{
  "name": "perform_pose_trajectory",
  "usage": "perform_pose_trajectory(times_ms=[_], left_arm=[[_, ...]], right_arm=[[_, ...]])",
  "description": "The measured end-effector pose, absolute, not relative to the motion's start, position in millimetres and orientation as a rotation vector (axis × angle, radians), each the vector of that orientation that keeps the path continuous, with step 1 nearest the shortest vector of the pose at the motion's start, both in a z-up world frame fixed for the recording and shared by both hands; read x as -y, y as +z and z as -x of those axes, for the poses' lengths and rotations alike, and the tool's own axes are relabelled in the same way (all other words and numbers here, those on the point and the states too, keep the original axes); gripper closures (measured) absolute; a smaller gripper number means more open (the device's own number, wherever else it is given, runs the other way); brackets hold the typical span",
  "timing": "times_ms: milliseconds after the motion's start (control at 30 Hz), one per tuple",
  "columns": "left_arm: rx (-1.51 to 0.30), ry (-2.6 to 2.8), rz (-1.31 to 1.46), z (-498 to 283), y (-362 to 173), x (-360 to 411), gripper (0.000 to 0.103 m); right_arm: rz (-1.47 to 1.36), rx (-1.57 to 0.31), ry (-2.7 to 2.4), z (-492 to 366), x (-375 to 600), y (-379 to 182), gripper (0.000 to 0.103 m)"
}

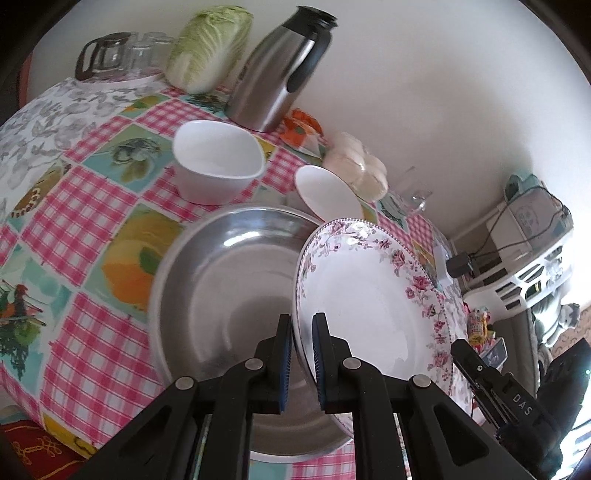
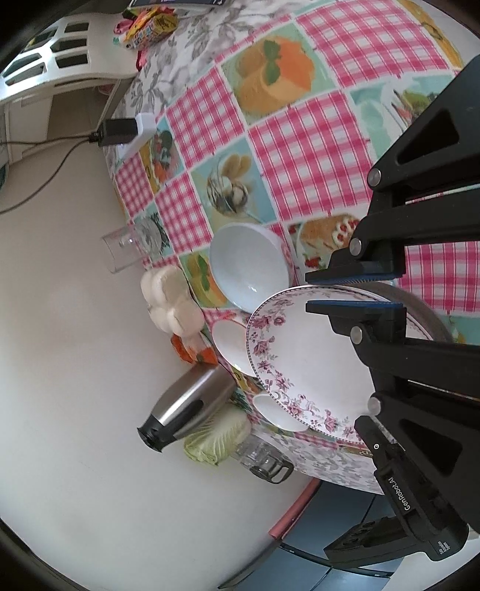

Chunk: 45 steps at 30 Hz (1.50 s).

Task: Organize plates and bowls
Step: 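Carry the pink-rimmed plate over the steel tray and lower it, then lower the pink-rimmed plate flat into the steel tray with both grippers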

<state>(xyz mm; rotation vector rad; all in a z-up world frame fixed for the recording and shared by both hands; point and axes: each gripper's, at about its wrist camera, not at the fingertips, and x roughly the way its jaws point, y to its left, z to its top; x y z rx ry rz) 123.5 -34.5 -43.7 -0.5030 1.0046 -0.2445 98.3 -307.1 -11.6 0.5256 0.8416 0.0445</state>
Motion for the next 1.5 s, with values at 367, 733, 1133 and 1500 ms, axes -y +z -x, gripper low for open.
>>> perform_pose_trajectory(times_ms=[367,733,1133,1500], left_arm=[[-1.022,-0.190,0.524,-132.5,-52.8,2.2,0.091],[-1.059,-0.153,0.517,-136.7,-63.0,-3.3,0.091],[-1.114,-0.122,0.503,-143.8,-77.6,-1.9,0.090],[-1.146,-0.115,0.480,-147.0,-83.6,3.2,0.090]], right_arm=[[-0.500,-0.890,0.072,-116.6,279.1,-25.1,0.095],[-0.500,-0.932,0.077,-126.4,268.3,-37.8,0.095],[-0.516,-0.967,0.071,-132.3,267.4,-51.5,0.095],[-0.520,-0.992,0.054,-135.4,268.6,-57.7,0.094]])
